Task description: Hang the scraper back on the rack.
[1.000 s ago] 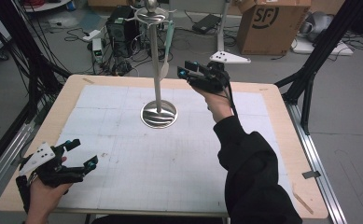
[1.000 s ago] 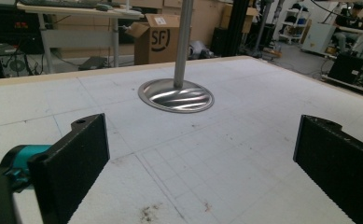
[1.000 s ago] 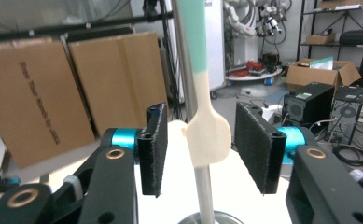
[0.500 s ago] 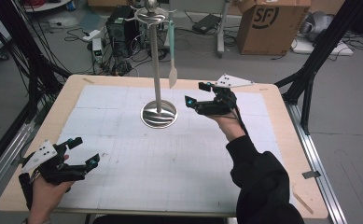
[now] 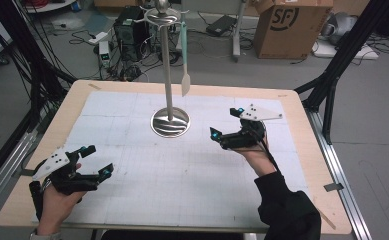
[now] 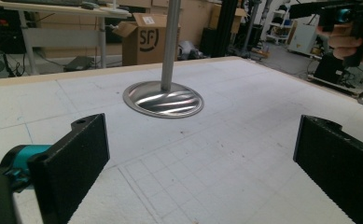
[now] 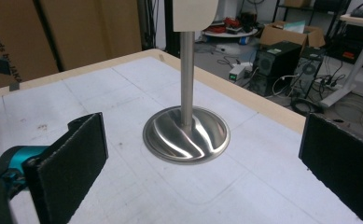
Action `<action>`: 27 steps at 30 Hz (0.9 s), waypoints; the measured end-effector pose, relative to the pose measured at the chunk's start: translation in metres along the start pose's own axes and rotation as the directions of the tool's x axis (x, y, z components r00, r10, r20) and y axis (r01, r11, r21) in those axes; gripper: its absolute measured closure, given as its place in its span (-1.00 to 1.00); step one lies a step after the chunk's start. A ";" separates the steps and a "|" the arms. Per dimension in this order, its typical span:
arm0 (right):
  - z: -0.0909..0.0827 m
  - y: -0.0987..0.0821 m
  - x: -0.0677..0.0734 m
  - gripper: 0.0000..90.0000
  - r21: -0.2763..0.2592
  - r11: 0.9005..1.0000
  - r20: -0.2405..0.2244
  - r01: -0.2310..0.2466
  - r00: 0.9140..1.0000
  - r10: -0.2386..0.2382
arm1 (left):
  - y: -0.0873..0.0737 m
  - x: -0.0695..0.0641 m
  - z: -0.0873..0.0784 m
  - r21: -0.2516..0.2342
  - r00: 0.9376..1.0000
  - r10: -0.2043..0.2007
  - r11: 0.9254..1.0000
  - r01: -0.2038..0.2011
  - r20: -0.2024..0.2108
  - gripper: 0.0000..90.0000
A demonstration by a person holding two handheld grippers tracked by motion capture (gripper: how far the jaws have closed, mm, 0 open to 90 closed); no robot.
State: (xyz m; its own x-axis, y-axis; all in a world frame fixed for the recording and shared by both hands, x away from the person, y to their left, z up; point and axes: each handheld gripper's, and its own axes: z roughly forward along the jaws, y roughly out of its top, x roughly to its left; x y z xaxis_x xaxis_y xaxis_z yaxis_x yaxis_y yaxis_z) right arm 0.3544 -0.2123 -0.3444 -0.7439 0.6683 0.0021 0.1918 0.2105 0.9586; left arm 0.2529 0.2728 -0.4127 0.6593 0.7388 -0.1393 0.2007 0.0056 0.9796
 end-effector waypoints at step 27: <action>-0.064 -0.098 0.013 -1.00 -0.009 0.998 0.034 -0.056 0.998 0.056 | -0.002 0.000 0.003 -0.008 1.000 0.004 1.000 -0.004 -0.008 -0.91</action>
State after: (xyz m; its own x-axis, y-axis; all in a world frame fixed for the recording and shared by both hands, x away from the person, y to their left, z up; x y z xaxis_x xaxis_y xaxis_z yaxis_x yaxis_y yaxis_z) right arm 0.2850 -0.2705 -0.4204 -0.7094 0.7033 0.0463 0.2273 0.1660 0.9596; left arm 0.2545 0.2711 -0.4149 0.6542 0.7443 -0.1346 0.1922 0.0085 0.9813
